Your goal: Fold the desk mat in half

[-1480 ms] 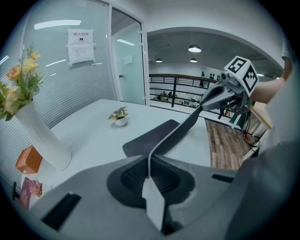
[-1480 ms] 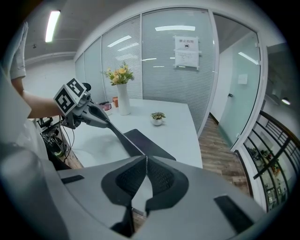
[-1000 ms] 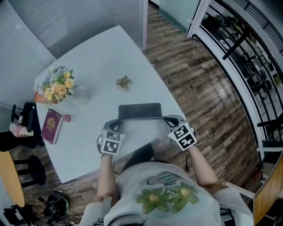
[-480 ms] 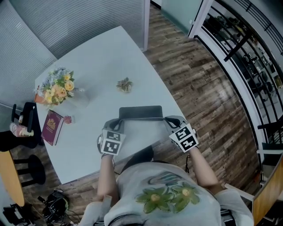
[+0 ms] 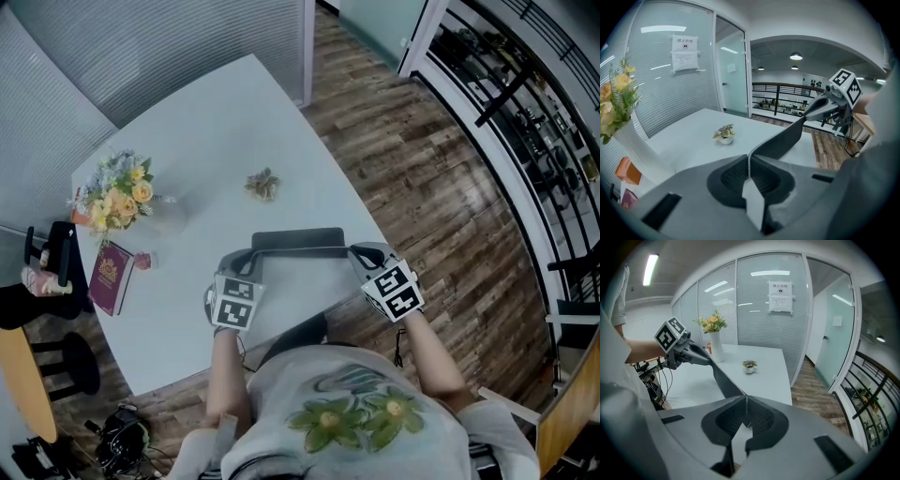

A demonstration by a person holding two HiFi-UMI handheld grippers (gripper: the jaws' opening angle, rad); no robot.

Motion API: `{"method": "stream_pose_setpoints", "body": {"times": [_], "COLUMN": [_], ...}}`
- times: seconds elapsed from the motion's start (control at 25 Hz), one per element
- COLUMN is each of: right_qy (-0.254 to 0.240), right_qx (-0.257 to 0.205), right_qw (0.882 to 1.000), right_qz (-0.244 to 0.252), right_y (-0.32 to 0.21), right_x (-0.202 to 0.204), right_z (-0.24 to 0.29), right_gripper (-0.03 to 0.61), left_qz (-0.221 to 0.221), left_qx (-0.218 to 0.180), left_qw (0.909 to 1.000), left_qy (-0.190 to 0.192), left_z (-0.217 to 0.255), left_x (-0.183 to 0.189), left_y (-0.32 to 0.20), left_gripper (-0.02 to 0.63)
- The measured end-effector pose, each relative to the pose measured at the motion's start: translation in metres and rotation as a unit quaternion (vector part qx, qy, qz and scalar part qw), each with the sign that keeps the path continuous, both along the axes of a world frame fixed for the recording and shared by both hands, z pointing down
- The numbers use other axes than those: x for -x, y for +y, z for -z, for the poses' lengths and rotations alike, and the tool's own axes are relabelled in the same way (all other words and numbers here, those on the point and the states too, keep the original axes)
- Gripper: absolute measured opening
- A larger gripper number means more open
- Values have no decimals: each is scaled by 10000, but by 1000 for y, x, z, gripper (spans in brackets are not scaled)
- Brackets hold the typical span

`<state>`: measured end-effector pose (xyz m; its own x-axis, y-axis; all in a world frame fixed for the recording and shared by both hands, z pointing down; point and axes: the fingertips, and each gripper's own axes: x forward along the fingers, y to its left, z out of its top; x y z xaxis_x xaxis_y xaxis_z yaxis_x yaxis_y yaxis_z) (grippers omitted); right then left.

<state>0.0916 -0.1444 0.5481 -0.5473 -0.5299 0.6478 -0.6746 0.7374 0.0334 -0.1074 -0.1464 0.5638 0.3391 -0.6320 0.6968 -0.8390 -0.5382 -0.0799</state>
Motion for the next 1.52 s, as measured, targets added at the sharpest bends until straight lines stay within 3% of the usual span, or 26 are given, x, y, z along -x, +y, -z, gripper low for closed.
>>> {"method": "stream_pose_setpoints", "body": {"times": [1.52], "right_qy": [397], "right_qx": [156], "right_qw": [9987], "right_qz": [270], "right_y": [-79], "right_x": [7], "right_z": [-1], "right_gripper": [27], "left_qz": [-49], "left_qx": [314], "left_qw": [9994], "left_qy": [-151], "left_z": [-1], "left_x": [10], "left_y": [-58], "left_gripper": [21]}}
